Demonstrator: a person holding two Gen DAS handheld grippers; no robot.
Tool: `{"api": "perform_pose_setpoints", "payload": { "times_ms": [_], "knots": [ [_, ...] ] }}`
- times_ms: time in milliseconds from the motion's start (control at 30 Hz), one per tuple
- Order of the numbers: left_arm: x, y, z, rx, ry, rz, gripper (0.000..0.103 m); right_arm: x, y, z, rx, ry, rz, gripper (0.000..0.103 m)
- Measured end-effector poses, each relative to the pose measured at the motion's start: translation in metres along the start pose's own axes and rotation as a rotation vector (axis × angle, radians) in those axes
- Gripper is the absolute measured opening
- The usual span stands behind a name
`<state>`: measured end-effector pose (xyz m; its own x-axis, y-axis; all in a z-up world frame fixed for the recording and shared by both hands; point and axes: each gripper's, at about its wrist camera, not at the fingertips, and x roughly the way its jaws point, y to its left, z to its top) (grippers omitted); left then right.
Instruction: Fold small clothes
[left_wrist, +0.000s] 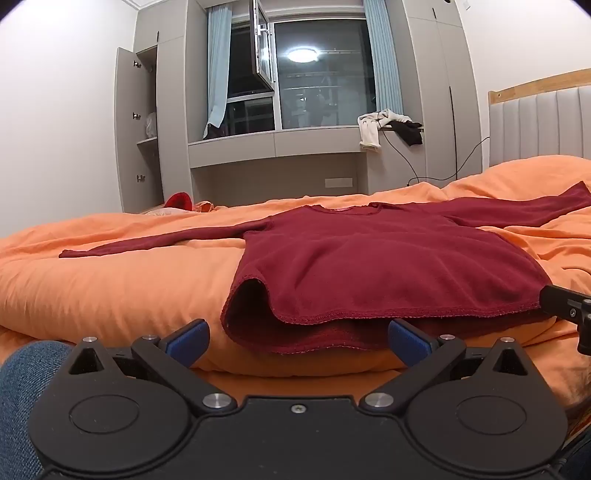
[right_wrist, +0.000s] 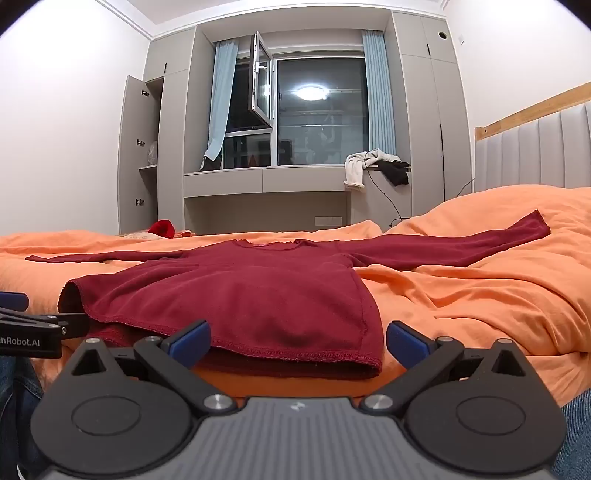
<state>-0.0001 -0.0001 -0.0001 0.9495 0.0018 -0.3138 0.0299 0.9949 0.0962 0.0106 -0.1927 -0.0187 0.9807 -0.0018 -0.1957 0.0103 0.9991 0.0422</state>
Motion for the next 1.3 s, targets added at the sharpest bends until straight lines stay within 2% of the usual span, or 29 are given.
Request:
{"api": "perform_pose_setpoints", "payload": {
  "times_ms": [1300],
  "knots": [
    [-0.0005,-0.0009,-0.0006,-0.005,0.014,0.000,0.103,0.0001,0.0001,-0.0002,0.000,-0.003,0.000,0.103]
  ]
}}
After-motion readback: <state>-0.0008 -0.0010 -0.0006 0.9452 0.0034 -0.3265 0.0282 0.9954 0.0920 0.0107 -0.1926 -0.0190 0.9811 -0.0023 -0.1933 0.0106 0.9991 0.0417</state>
